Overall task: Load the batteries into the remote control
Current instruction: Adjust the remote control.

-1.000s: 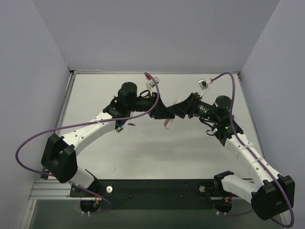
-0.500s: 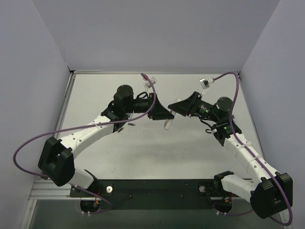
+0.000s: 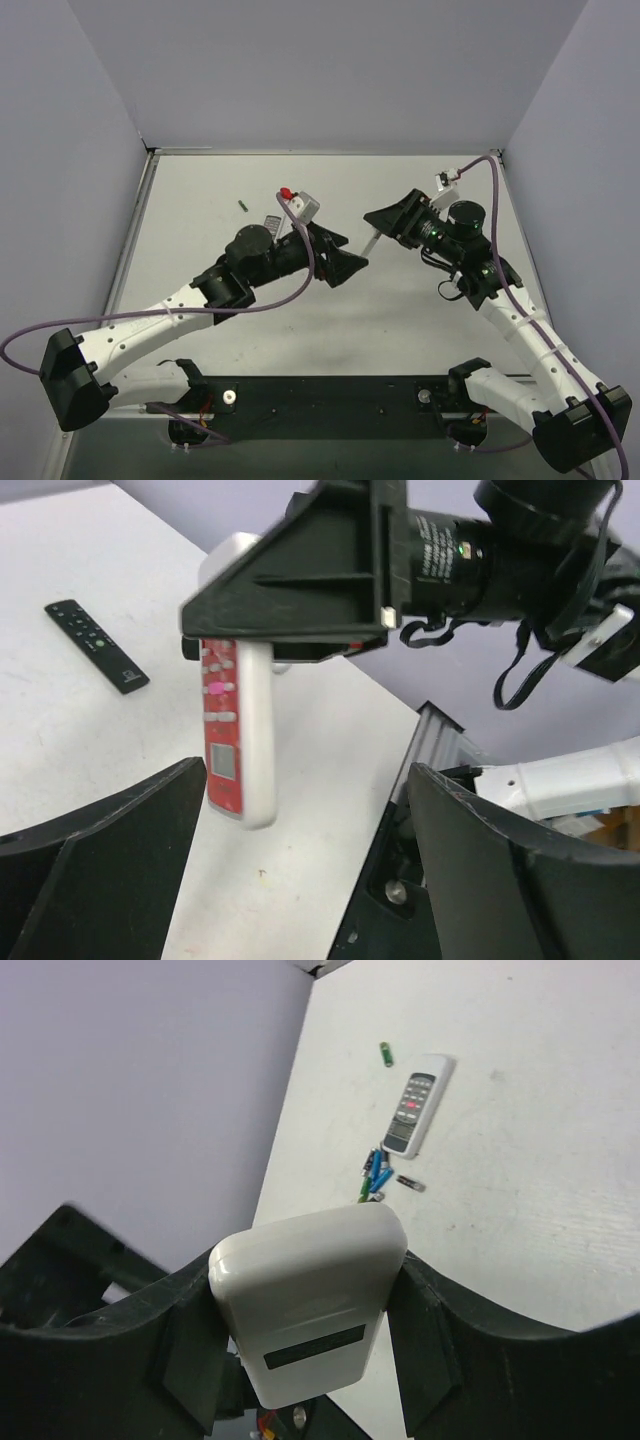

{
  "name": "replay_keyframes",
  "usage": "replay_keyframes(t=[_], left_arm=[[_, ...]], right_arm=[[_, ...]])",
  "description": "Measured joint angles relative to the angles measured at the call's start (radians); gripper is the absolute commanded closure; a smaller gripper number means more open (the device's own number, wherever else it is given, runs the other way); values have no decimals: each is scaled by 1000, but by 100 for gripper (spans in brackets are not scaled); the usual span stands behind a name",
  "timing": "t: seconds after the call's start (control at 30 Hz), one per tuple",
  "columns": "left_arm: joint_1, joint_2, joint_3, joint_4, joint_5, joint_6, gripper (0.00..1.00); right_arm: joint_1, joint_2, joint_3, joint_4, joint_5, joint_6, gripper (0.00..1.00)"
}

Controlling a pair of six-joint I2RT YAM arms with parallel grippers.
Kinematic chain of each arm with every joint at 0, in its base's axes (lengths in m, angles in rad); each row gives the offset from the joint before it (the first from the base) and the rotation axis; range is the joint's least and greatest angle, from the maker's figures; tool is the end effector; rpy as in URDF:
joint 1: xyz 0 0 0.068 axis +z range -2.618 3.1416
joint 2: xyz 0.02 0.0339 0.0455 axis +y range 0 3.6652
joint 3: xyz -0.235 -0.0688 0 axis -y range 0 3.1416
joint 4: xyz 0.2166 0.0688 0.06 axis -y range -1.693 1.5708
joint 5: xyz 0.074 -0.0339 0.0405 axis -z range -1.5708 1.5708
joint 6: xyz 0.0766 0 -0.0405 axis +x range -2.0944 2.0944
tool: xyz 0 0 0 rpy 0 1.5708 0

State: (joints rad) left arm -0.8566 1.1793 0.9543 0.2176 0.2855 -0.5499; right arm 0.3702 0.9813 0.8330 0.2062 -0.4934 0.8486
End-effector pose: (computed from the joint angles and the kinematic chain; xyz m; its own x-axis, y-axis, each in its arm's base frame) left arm 0.1817 -0.2426 0.3398 -0.4794 -0.2125 -0.8515 0.7729 0.3573 -0.5244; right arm 0.2234 0.1256 0.3444 -0.5342 0.5016 -0.6805 -0.5425 0.4140 0.7310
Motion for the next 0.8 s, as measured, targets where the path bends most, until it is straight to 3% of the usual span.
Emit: replay_keyframes(t=[0.1, 0.23, 0.37, 0.5, 0.7, 0.8], left_arm=[[-109, -31, -60, 53, -171, 102, 7], [-165, 3, -141, 140, -337, 181, 7], [-181, 69, -178, 191, -421, 216, 8], [-192, 116, -178, 245, -459, 226, 17], [-196, 159, -178, 327, -461, 234, 52], [-196, 170, -178, 345, -444, 235, 75]], right_arm=[[25, 0, 32, -127, 115, 50, 99], [51, 0, 40, -230, 202, 137, 99], [61, 0, 41, -299, 250, 224, 99], [67, 0, 41, -327, 272, 288, 98], [77, 18, 42, -335, 276, 340, 95], [77, 24, 42, -338, 276, 353, 84]])
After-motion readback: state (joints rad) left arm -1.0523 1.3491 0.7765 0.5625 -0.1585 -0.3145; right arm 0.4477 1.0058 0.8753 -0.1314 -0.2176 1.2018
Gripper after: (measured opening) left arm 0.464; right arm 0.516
